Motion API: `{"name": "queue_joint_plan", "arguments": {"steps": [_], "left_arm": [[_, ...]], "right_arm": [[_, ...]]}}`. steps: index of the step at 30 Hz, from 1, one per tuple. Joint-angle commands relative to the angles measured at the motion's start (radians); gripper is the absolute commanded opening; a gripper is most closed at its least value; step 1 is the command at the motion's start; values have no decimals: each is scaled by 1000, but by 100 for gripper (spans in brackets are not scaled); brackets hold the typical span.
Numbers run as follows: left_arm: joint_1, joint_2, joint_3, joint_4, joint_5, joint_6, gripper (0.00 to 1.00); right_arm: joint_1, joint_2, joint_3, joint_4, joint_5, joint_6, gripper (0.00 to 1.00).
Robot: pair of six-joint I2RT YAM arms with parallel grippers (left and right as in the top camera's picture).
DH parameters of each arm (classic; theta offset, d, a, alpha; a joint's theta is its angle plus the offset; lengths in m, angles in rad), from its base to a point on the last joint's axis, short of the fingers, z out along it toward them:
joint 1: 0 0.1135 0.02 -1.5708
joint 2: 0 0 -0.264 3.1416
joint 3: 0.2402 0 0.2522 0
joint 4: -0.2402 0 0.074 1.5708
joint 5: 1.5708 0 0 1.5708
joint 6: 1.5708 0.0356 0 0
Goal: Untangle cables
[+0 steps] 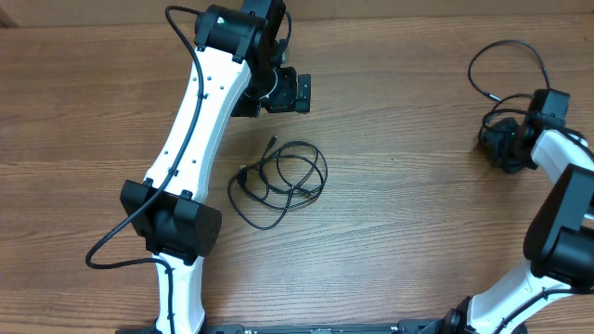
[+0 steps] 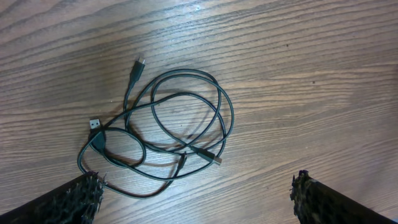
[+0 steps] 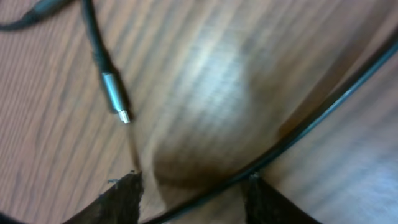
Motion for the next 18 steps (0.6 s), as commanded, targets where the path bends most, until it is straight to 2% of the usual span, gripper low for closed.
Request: {"name": "queue_joint_plan", "arguments": {"steps": [1,5,8,12,13,14,15,16,18], "left_arm": [[-1,3,-7,-2,-6,19,100],[-1,3,-7,-14,-6,19,100],[-1,3,-7,-29,-7,19,100],[-1,3,-7,-32,-6,19,100],[-1,3,-7,-32,-6,19,100],[-1,3,-7,-32,-6,19,100],[-1,3,-7,-32,-6,19,100],[-1,3,-7,-32,-6,19,100],[-1,3,-7,-32,-6,19,100]], "right_arm": [[14,18,-7,58,-42,6,44],[17,18,-7,185,-91,-32,31],[17,18,6,258,-177,-31,14],[17,18,84,277,-362,-31,4],[17,18,118,264,-417,-31,4],[17,18,155,238,-460,-31,14],[17,18,183,211,-478,-31,27],[17,18,222,165,-484,-32,34],[17,18,290,78,-483,-70,34]]}}
